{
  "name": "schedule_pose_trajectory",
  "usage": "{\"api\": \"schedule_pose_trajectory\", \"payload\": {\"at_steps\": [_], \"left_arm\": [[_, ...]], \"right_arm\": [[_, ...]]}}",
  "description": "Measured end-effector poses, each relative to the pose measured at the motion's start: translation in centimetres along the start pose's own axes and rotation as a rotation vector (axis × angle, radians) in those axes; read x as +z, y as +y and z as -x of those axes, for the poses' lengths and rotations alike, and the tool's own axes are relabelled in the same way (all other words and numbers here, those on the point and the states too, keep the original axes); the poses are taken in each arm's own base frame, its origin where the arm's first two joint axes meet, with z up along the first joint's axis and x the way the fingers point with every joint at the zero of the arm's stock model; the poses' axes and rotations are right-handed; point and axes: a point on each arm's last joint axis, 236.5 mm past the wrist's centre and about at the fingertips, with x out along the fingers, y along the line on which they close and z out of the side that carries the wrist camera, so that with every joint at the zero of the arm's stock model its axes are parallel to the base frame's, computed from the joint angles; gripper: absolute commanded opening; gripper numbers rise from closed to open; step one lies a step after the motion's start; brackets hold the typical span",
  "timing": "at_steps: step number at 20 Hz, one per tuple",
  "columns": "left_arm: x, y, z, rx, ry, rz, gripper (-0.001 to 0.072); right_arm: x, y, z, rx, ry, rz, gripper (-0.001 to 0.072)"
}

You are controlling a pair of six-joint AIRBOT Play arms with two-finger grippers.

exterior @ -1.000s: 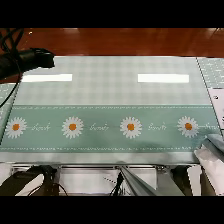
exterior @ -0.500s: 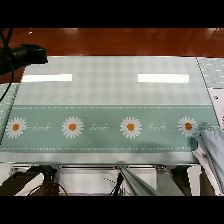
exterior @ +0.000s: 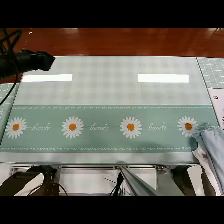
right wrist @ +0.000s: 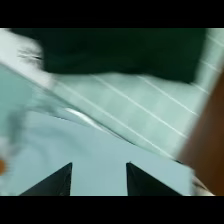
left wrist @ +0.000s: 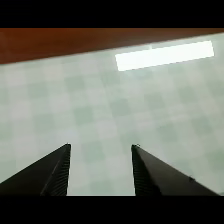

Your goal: Fold the shirts.

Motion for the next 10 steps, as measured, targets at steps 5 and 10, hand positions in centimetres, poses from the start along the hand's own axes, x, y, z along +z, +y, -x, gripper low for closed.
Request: {"api": "schedule_pose_trajectory", "payload": {"at_steps": [5,10], "left_arm": [[-6.4,-2.9,-1.7,-0.083,0.264,0.059,0.0717],[-10.7,-5.2,-1.5,-0.077,0.461,0.08,0.0718]], "right_arm": [[1.6,13.8,-2.6,0.45,0.043,0.217,0.0572],[-3.2,23.4,-4.6,0.53,0.184,0.597,0.0609]]}}
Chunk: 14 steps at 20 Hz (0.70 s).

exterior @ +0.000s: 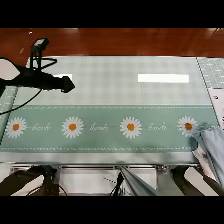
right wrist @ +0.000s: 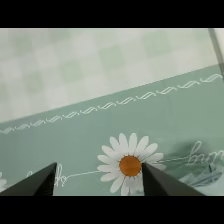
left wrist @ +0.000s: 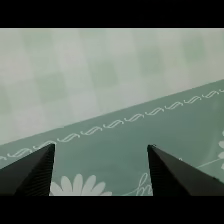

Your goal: Fold the shirts.

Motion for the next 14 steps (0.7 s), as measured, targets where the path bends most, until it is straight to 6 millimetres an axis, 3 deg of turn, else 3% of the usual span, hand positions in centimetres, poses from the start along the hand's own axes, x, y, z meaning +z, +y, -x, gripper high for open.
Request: {"api": "schedule_pose_trajectory", "payload": {"at_steps": [3,7,14], "left_arm": [[-1.3,-1.2,0.1,0.005,0.067,0.04,0.0715],[-3.2,-0.7,0.2,0.103,0.147,0.072,0.0714],[-2.5,0.0,0.1,0.207,0.114,0.011,0.0714]], "right_arm": [[-0.5,3.5,-3.5,0.004,0.112,0.157,0.0607],[-1.4,7.3,-6.2,0.002,0.192,0.309,0.0606],[-2.0,8.5,-7.4,-0.08,0.235,0.438,0.0606]]}}
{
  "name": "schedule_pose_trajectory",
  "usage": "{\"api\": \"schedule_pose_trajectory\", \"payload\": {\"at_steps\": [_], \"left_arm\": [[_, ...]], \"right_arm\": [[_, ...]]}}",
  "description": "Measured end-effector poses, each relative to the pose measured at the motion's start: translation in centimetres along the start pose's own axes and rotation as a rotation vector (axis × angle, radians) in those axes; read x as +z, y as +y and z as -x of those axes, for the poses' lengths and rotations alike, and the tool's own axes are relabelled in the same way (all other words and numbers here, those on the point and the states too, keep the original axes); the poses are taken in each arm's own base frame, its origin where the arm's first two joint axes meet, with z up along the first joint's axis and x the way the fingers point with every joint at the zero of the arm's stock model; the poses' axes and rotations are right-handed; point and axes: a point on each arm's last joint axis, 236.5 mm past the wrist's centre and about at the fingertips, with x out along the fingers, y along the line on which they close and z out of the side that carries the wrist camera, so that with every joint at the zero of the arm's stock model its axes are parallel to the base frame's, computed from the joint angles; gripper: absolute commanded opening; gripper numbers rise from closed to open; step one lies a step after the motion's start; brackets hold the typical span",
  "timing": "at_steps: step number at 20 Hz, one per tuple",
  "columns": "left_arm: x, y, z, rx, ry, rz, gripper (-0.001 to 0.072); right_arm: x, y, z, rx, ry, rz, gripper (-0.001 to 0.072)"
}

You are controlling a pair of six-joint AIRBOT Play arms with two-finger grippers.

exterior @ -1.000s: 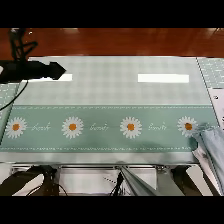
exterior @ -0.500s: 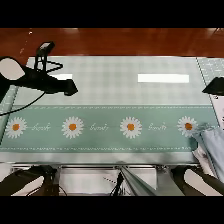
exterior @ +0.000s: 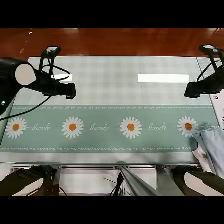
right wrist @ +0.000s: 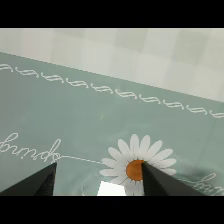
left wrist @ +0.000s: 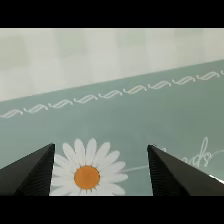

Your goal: Fold the shirts.

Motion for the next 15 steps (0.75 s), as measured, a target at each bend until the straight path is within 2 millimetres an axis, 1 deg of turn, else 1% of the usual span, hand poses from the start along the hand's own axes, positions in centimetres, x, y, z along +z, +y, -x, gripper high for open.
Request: {"api": "schedule_pose_trajectory", "payload": {"at_steps": [5,15], "left_arm": [[0.45,0.07,-0.01,0.012,-0.02,-0.007,0.0715],[0.61,0.13,-0.01,0.016,-0.027,-0.007,0.0715]], "right_arm": [[0.02,0.07,-0.11,-0.012,0.006,0.013,0.0606],[0.02,0.09,-0.11,-0.015,0.007,0.015,0.0606]]}}
